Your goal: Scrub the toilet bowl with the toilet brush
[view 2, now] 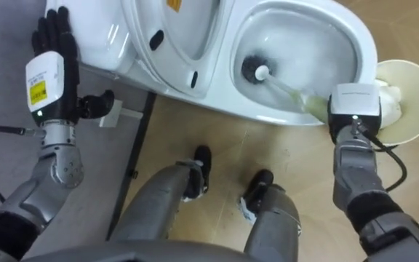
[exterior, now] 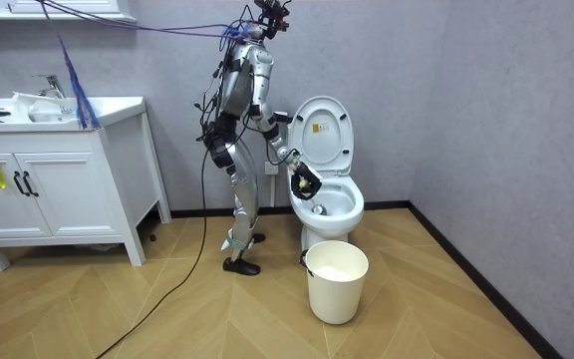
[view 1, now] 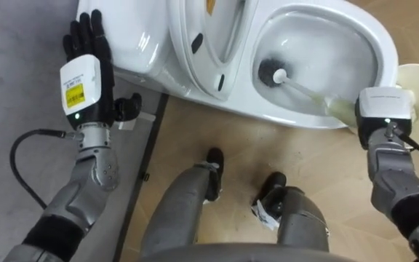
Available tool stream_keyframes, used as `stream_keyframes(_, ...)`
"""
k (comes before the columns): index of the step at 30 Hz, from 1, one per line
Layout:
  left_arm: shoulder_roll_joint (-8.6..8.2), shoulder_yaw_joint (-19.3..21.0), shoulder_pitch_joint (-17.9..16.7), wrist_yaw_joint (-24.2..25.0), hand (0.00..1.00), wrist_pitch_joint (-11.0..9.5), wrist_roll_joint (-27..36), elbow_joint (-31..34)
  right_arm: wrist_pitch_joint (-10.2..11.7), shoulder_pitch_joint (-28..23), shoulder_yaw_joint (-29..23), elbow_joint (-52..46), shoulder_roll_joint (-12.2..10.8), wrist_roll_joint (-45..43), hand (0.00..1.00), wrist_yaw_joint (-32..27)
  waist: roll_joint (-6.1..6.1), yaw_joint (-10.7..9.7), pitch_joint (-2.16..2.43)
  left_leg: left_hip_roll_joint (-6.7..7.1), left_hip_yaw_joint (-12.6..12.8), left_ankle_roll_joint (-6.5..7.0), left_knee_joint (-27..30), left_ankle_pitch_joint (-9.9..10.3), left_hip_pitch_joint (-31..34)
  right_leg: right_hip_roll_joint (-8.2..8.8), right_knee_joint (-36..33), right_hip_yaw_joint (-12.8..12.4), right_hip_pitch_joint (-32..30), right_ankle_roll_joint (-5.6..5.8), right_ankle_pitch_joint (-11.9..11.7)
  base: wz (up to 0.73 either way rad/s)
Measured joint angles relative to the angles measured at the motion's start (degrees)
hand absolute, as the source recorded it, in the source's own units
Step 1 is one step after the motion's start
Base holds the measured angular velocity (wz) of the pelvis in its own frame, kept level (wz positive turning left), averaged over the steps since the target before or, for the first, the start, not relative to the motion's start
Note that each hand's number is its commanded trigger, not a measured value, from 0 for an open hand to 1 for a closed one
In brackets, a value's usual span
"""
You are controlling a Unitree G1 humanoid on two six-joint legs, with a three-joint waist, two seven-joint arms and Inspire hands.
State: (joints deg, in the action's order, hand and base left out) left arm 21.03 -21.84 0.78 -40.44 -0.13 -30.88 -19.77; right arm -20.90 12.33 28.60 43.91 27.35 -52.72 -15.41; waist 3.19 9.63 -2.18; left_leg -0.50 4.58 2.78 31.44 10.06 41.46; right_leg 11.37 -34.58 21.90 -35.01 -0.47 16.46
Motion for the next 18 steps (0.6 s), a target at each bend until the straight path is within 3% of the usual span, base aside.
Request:
stream_keyframes(4, 0.52, -2.1, 1.7, -0.5, 0.00, 0.1, 1.6, -0.7, 3.6, 4.8, 1.7, 8.8, 0.5, 9.7, 1.00, -1.6, -0.29, 0.0, -0.18, 0.41, 0.0, 0.05, 0.3, 0.0, 0.1, 0.77, -1.2, 0.0, -0.5, 0.04, 0.5, 0.06)
stream_keyframes(6, 1.39, -2.9, 3.0, -0.6, 0.00, 0.2, 1.6, -0.9, 7.0, 7.9, 1.4, 13.4, 0.7, 18.5, 1.00, -2.2, -1.47, 0.3, -0.58, 0.65, 0.8, 0.25, 0.5, -0.1, 0.7, 1.88, -3.3, -1.0, -2.3, -0.16, 1.0, -0.02)
stream_keyframes(10, 1.41, -0.5, 3.3, -0.5, 0.00, 0.1, -0.3, -0.2, 10.3, 12.0, -5.9, 15.8, 0.7, 23.7, 1.00, -3.6, -2.55, -0.2, -1.11, 1.56, 1.6, 0.64, 1.2, -0.4, 2.6, 3.58, -6.8, -2.3, -5.7, -0.27, 1.8, 0.01)
stream_keyframes(14, 0.29, 2.0, 2.1, 0.1, 0.00, 1.3, -3.9, 0.8, 9.8, 12.9, -9.5, 12.7, 0.7, 13.0, 1.00, -5.1, -3.35, -1.6, -0.99, 1.54, 1.6, 0.77, 2.1, -0.7, 3.2, 3.48, -7.2, -2.6, -6.2, -0.27, 1.8, 0.01)
stream_keyframes(16, 0.20, 2.1, 1.9, 0.6, 0.00, 1.8, -3.8, 1.2, 8.5, 10.6, -9.2, 7.1, 0.4, 7.6, 1.00, -4.9, -3.43, -1.4, -0.93, 1.27, 1.8, 0.77, 2.2, -0.6, 2.9, 3.22, -6.8, -2.6, -5.8, -0.33, 1.6, -0.07)
stream_keyframes(18, 0.16, 2.3, 1.3, 0.9, 0.00, 2.4, -3.5, 1.7, 4.8, 6.3, -6.2, -3.6, -0.5, 2.4, 1.00, -1.9, -2.63, -1.4, -0.45, 0.27, 1.5, 0.59, 2.2, -0.5, 2.8, 1.59, -4.9, -1.8, -4.7, -0.64, 0.7, -0.15)
